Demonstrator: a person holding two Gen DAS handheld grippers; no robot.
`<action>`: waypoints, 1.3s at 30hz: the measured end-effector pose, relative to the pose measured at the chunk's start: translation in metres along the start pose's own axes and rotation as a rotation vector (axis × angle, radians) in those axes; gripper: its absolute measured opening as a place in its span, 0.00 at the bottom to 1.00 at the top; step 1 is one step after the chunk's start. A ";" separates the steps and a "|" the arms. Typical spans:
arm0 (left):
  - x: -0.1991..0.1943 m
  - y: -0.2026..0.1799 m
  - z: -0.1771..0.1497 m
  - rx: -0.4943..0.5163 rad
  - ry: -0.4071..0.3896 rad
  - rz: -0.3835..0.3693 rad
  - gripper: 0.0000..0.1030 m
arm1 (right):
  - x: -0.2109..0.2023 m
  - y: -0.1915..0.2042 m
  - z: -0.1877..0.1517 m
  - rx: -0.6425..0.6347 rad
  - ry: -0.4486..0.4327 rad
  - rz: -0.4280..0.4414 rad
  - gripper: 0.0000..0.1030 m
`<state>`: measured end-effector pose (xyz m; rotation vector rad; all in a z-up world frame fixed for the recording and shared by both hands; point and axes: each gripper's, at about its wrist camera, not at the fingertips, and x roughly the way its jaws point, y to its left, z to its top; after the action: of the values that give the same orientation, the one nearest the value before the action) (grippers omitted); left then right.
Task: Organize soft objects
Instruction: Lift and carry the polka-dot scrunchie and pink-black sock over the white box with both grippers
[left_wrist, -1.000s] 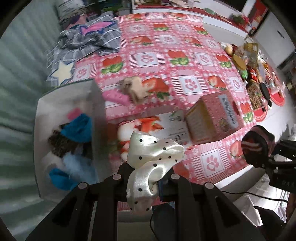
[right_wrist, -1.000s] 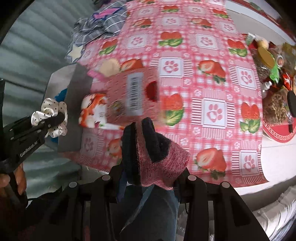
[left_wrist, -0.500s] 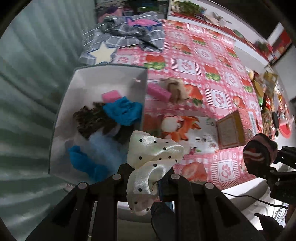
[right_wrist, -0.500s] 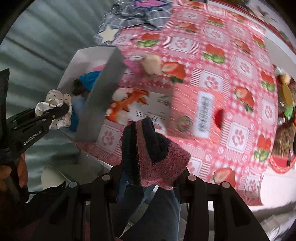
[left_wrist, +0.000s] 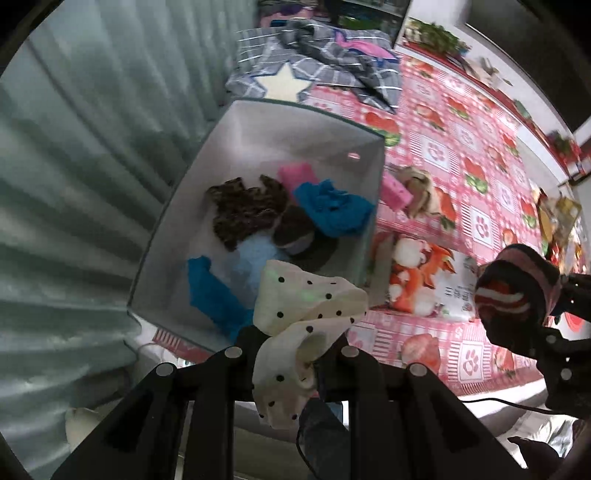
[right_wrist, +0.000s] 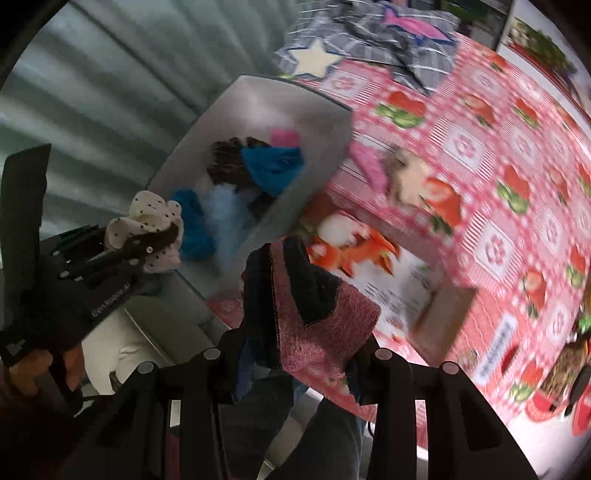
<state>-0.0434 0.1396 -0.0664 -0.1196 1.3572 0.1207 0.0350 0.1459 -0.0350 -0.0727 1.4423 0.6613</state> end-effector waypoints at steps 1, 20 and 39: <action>0.001 0.005 0.000 -0.015 0.003 0.004 0.20 | 0.002 0.006 0.006 -0.020 0.005 0.002 0.41; 0.012 0.042 0.009 -0.143 0.013 0.070 0.20 | 0.021 0.056 0.071 -0.149 0.010 0.041 0.41; 0.023 0.042 0.017 -0.140 0.037 0.076 0.21 | 0.035 0.061 0.086 -0.157 0.023 0.047 0.41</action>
<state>-0.0285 0.1841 -0.0855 -0.1889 1.3899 0.2794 0.0831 0.2462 -0.0333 -0.1698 1.4154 0.8137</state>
